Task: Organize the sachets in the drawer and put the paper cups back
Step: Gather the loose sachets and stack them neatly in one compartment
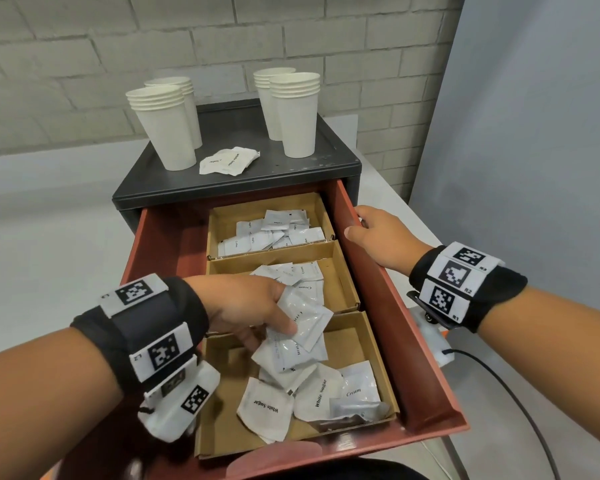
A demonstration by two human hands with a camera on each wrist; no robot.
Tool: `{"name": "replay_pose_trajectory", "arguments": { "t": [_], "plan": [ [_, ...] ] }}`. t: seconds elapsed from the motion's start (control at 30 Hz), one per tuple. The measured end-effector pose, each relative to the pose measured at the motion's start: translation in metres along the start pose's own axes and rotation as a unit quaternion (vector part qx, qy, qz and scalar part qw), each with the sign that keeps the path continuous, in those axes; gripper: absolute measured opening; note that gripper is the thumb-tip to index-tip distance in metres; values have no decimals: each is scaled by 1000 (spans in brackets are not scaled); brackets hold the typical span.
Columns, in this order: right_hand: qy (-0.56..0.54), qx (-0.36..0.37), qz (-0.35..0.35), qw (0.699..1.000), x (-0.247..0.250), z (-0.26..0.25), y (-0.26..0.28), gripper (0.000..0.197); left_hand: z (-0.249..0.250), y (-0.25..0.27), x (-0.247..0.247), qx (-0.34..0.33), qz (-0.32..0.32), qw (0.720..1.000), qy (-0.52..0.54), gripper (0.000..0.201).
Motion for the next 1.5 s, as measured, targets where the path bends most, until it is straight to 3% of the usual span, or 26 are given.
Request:
{"name": "replay_pose_trajectory", "arguments": {
  "t": [0.13, 0.2, 0.27, 0.33, 0.5, 0.7, 0.87, 1.03, 1.1, 1.2, 1.27, 1.37, 1.43, 1.5],
  "plan": [
    [-5, -2, -4, 1000, -1, 1, 0, 17, -2, 9, 3, -5, -8, 999, -42, 22],
    [-4, -1, -3, 1000, -1, 1, -1, 16, -7, 12, -4, 18, -24, 993, -115, 24],
    [-3, 0, -3, 1000, 0, 0, 0, 14, -15, 13, -16, 49, -43, 968, -241, 36],
    [-5, 0, -3, 1000, 0, 0, 0, 12, -23, 10, -29, 65, -45, 932, -354, 60],
    [-8, -1, -3, 1000, 1, -1, 1, 12, -25, 6, -45, 74, -26, 911, -405, 80],
    [-6, 0, -1, 1000, 2, -3, 2, 11, -30, 4, -50, 86, -54, 878, -467, 61],
    [2, 0, 1, 1000, 1, -2, 2, 12, -33, 4, -45, 61, -77, 892, -440, 48],
    [38, -1, -11, 999, 2, -2, 0, 19, -28, 8, -30, 39, -54, 926, -371, 49],
    [62, -2, -28, 998, 3, -2, -3, 26, -21, 11, -20, 5, -38, 946, -322, 36],
    [147, 14, -76, 986, 8, -6, -7, 35, -4, 19, 4, -70, 4, 988, -140, 21],
    [218, 19, -128, 967, 16, -12, -10, 41, 6, 23, 25, -113, 63, 991, 27, 25],
    [310, 10, -196, 930, 30, -28, -17, 52, 14, 24, 54, -171, 151, 938, 259, 30],
    [326, 22, -179, 928, 43, -49, -25, 48, 16, 22, 66, -190, 170, 883, 394, 33],
    [300, 49, -127, 944, 55, -76, -32, 40, 16, 19, 71, -198, 169, 828, 496, 33]
  ]
}}
Point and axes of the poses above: each hand's wrist, its own y-axis away from the middle knuckle, its own x-axis out of the back of the hand, z = x × y, the point moved 5 cm from there along -y, towards the middle knuckle, and after that the axes turned 3 degrees about y, right-handed, at the moved point
